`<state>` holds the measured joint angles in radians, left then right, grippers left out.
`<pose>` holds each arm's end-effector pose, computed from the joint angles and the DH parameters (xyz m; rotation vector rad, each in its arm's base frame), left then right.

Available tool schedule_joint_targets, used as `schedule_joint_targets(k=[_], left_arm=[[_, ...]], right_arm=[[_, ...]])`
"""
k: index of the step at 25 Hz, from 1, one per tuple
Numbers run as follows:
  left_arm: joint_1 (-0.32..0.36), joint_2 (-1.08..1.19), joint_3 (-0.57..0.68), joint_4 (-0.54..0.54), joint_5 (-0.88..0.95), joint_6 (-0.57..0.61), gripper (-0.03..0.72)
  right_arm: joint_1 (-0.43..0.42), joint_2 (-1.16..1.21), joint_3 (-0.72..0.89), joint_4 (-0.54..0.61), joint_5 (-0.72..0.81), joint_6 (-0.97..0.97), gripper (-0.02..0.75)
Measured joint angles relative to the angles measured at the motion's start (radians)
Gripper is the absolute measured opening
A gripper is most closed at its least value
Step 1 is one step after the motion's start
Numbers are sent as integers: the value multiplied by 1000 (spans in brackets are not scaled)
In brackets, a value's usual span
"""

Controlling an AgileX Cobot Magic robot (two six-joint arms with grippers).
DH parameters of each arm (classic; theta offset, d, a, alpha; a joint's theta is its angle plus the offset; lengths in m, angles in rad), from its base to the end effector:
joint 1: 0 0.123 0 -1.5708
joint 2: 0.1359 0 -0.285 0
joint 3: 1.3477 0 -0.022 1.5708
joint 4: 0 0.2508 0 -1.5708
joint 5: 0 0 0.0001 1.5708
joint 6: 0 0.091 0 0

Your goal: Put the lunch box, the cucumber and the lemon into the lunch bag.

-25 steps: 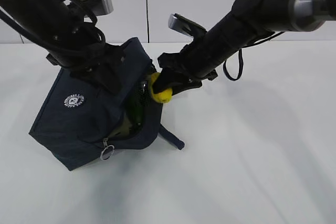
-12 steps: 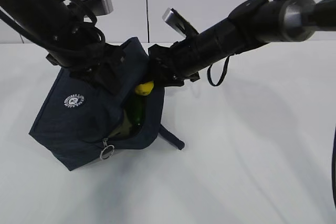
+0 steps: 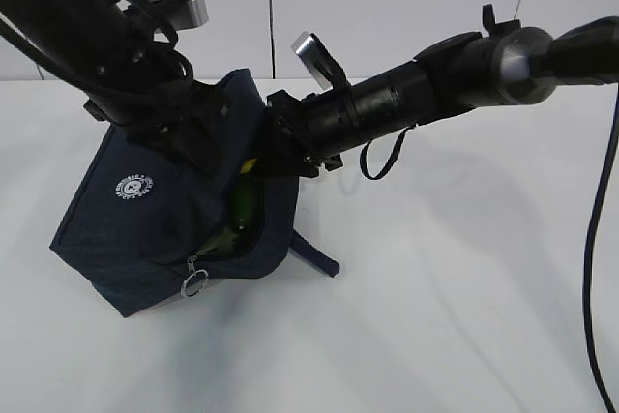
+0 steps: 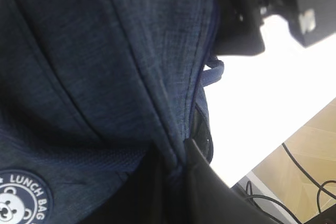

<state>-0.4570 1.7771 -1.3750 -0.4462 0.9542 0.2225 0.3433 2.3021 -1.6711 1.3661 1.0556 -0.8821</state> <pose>0.3180 -0.1921 0.2547 0.6642 2.7493 -0.6229 0.4196 0.2324 0.1595 -0.5368 2.3704 1.5305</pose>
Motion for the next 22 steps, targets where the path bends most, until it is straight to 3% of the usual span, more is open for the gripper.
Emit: schedule_joint_targets(k=[9,16,22], left_arm=[[0,0,0,0,10,0,20],[0,0,0,0,12,0,20],[0,0,0,0,14,0,20]], right_arm=[[-7,0,0,-4,35,-20,430],[-79,0,0,-5,76,-10,430],[-127,0,0,-101,98,30,430]])
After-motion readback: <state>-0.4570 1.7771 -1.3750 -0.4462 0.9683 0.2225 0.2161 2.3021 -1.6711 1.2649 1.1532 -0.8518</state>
